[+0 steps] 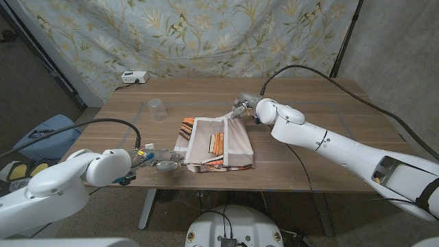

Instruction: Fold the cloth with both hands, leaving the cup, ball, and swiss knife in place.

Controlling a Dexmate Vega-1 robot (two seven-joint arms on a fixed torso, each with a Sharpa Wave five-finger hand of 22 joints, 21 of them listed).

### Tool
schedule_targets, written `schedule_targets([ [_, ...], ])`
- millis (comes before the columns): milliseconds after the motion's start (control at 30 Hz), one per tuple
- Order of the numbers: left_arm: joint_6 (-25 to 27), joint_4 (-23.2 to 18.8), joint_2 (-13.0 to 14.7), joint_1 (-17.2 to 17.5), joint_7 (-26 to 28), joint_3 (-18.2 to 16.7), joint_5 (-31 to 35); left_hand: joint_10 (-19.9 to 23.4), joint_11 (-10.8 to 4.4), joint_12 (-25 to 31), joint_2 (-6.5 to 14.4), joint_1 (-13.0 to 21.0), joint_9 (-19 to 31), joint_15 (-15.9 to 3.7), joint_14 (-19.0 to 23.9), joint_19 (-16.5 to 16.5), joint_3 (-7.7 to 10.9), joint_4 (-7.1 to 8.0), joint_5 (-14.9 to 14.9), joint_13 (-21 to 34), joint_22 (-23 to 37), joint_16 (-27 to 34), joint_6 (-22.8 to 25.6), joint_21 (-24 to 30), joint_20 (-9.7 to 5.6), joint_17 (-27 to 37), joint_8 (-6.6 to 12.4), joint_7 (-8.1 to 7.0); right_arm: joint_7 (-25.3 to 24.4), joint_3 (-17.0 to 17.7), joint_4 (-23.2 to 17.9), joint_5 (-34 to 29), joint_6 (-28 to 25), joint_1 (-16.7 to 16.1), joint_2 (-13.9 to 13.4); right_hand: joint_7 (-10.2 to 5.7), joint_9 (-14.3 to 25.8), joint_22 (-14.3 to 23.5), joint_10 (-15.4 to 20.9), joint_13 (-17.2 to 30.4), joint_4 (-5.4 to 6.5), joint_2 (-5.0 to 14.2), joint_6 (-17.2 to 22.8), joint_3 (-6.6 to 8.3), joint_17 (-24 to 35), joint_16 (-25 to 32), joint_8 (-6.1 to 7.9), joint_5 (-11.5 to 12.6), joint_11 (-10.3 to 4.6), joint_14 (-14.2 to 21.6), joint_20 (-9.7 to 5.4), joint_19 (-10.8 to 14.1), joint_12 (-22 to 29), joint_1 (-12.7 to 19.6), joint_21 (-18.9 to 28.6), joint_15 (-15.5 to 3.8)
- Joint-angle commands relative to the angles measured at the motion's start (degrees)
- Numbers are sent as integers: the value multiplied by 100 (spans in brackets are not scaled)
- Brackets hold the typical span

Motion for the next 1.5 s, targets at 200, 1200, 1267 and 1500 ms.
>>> schedule_targets([
  [200,-35,-1,-90,47,-9,-65,49,-34,-44,-17,-15,92,25,-24,-226,-649,5,-67,-10,15,14,-9,26,29,-69,12,-25,-49,163,-150,-46,-82,-160,226,120,12,-1,16,71,27,14,-15,76,8,56,15,54,38,25,122,-317,54,56,141,55,-673],
  [1200,-162,17,-230,63,-84,-130,153,-24,-58,-19,-35,176,23,-28,-227,-653,24,-176,-27,14,12,-7,56,23,-72,11,-26,-60,650,-565,-144,16,-350,801,395,65,-67,13,82,34,47,-40,69,-15,166,-103,46,49,95,277,-263,165,47,329,126,-673],
  [1267,-161,5,-246,80,-70,-144,180,-23,-64,-19,-36,179,23,-29,-227,-654,24,-181,-28,14,12,-6,59,22,-75,11,-25,-63,656,-593,-113,10,-330,839,429,71,-70,13,76,47,48,-41,72,-16,172,-111,47,48,92,282,-261,167,52,337,128,-673],
  [1500,-206,14,-274,80,-111,-161,172,-13,-67,-16,-43,199,23,-34,-224,-655,26,-209,-31,13,12,-5,76,21,-66,11,-22,-67,698,-651,20,31,-249,953,541,75,-83,13,85,39,55,-45,59,-26,195,-146,38,44,88,306,-258,181,48,365,141,-673],
])
